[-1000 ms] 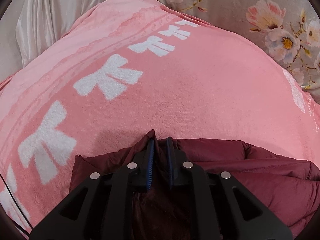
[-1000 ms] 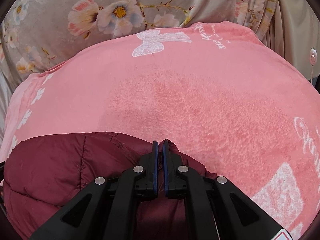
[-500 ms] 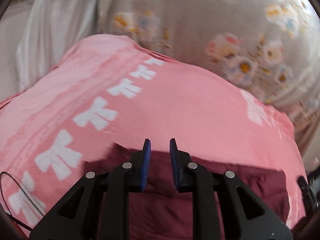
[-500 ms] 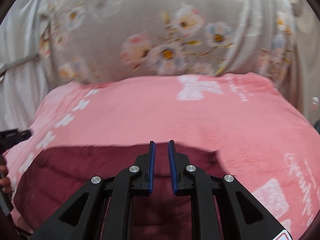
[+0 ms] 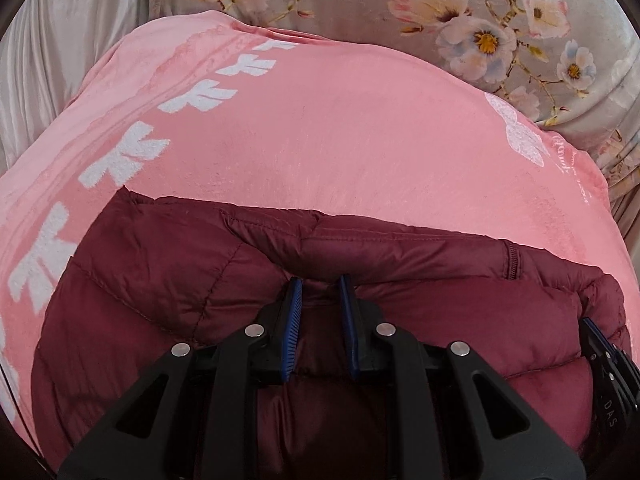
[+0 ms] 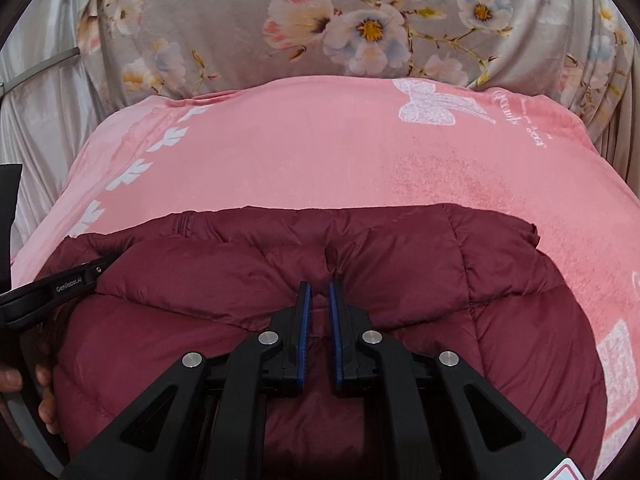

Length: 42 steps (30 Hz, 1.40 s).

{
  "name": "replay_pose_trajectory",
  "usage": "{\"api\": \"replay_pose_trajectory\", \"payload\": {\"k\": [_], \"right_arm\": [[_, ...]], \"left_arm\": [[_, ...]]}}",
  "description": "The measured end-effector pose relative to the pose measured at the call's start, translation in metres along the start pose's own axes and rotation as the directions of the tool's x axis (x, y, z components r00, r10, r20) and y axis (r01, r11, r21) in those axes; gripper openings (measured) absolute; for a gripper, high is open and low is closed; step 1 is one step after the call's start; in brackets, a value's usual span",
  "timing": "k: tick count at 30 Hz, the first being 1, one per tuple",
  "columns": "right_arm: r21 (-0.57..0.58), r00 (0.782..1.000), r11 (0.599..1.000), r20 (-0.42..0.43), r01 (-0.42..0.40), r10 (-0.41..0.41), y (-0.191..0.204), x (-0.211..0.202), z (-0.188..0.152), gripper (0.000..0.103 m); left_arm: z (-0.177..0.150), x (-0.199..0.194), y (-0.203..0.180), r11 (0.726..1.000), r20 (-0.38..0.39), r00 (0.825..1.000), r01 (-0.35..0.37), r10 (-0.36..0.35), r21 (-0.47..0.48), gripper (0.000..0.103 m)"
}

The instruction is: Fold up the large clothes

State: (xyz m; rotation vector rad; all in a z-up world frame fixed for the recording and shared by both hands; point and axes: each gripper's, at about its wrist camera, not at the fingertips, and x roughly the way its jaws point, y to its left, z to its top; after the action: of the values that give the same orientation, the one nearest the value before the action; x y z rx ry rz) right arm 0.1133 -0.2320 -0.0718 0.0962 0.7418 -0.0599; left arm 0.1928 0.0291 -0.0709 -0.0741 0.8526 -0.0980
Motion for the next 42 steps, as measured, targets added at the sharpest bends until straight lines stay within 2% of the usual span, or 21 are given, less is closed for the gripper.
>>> {"api": "replay_pose_trajectory", "payload": {"k": [13, 25, 34, 37, 38, 39, 42], "right_arm": [[-0.026, 0.998, 0.999, -0.055, 0.032, -0.033, 0.009, 0.014, -0.004, 0.007], [-0.033, 0.997, 0.999, -0.071, 0.037, -0.039, 0.010, 0.018, -0.004, 0.007], [-0.003, 0.998, 1.000, -0.065, 0.011, -0.011, 0.006, 0.018, -0.004, 0.007], [0.008, 0.999, 1.000, -0.043, 0.017, -0.017, 0.005, 0.011, -0.003, 0.007], [0.008, 0.999, 0.999, -0.039, 0.031, -0.031, 0.007, 0.004, -0.003, 0.011], [0.009, 0.999, 1.000, -0.036, 0.021, -0.020, 0.009, -0.003, -0.003, 0.016], [-0.025, 0.997, 0.997, -0.006, -0.071, 0.071, 0.037, -0.039, -0.010, 0.016]], "left_arm": [[-0.005, 0.009, -0.003, 1.000, 0.013, 1.000, -0.022, 0.021, 0.016, 0.018], [-0.005, 0.012, -0.004, 0.999, 0.015, 0.999, -0.031, 0.031, 0.026, 0.018], [-0.003, 0.014, -0.005, 0.998, 0.020, 0.999, -0.049, 0.048, 0.035, 0.018], [-0.002, 0.013, -0.006, 0.998, 0.018, 0.999, -0.045, 0.044, 0.033, 0.019], [-0.002, 0.012, -0.005, 0.999, 0.019, 0.999, -0.041, 0.040, 0.027, 0.019], [-0.002, 0.008, -0.002, 0.999, 0.016, 0.999, -0.039, 0.039, 0.018, 0.019], [-0.006, -0.017, 0.009, 1.000, 0.019, 1.000, -0.020, 0.020, -0.010, 0.019]]}}
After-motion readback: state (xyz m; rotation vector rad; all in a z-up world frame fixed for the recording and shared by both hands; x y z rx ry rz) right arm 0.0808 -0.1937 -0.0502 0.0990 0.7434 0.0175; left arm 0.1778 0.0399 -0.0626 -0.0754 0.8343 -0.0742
